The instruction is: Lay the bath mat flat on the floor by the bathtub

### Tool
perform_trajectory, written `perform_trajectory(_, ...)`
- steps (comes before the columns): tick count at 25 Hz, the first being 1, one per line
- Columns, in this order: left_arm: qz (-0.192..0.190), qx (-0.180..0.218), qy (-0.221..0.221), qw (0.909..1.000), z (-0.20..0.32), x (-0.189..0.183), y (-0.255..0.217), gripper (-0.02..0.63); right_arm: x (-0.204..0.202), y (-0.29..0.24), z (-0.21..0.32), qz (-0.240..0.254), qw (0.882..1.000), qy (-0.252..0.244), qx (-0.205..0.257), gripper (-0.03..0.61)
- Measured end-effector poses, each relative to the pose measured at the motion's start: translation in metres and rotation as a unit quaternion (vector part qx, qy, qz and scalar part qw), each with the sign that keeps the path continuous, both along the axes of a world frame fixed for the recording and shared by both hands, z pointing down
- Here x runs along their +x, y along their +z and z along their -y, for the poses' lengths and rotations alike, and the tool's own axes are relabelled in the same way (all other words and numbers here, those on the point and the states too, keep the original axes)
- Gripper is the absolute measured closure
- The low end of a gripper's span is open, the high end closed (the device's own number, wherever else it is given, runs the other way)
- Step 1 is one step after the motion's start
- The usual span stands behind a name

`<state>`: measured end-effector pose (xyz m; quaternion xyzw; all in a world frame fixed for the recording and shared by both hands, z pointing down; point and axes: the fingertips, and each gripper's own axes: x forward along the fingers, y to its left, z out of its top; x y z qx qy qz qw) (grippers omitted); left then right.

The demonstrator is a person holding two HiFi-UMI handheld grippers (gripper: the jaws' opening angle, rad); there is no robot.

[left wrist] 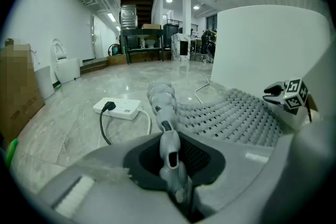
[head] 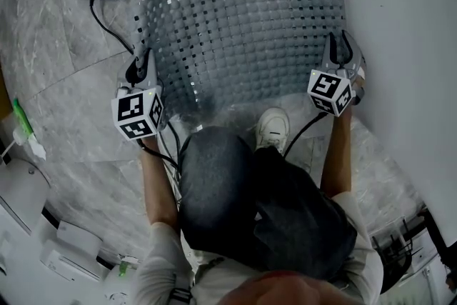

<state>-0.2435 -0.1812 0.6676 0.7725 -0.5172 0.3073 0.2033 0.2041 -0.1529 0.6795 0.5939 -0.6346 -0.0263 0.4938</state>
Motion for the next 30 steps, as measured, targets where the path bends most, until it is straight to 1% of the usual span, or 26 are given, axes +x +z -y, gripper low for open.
perform_trajectory(1, 0.000, 0.000, 0.000, 1.0000, 0.000, 0.000, 0.000, 0.566, 0.002, 0.000, -0.001, -0.014, 1.000, -0.005, 0.004, 0.444)
perform_trajectory(3, 0.000, 0.001, 0.000, 1.0000, -0.001, 0.001, 0.000, 0.566, 0.000, 0.003, -0.004, -0.014, 1.000, -0.013, -0.001, 0.386)
perform_trajectory(10, 0.001, 0.002, 0.000, 1.0000, -0.001, 0.000, 0.000, 0.566, -0.012, 0.008, -0.009, 0.023, 1.000, -0.018, -0.004, 0.382)
perform_trajectory(13, 0.004, 0.003, 0.000, 1.0000, -0.001, 0.000, 0.000, 0.566, -0.024, 0.005, -0.007, 0.055, 0.998, -0.029, 0.003, 0.385)
perform_trajectory(15, 0.007, 0.004, 0.001, 1.0000, -0.001, 0.000, 0.001, 0.566, -0.036, 0.003, -0.005, 0.075, 0.996, -0.038, 0.005, 0.385)
perform_trajectory(17, 0.013, 0.006, 0.003, 0.9999, -0.001, 0.000, 0.001, 0.566, -0.052, 0.004, -0.003, 0.084, 0.995, -0.055, 0.003, 0.387)
perform_trajectory(23, 0.026, 0.011, 0.005, 0.9996, 0.001, -0.005, 0.011, 0.559, -0.093, 0.004, 0.004, 0.101, 0.990, -0.101, -0.005, 0.387)
perform_trajectory(30, 0.034, 0.011, -0.005, 0.9994, 0.009, -0.018, 0.030, 0.528, -0.149, 0.006, 0.010, 0.115, 0.980, -0.162, -0.013, 0.388)
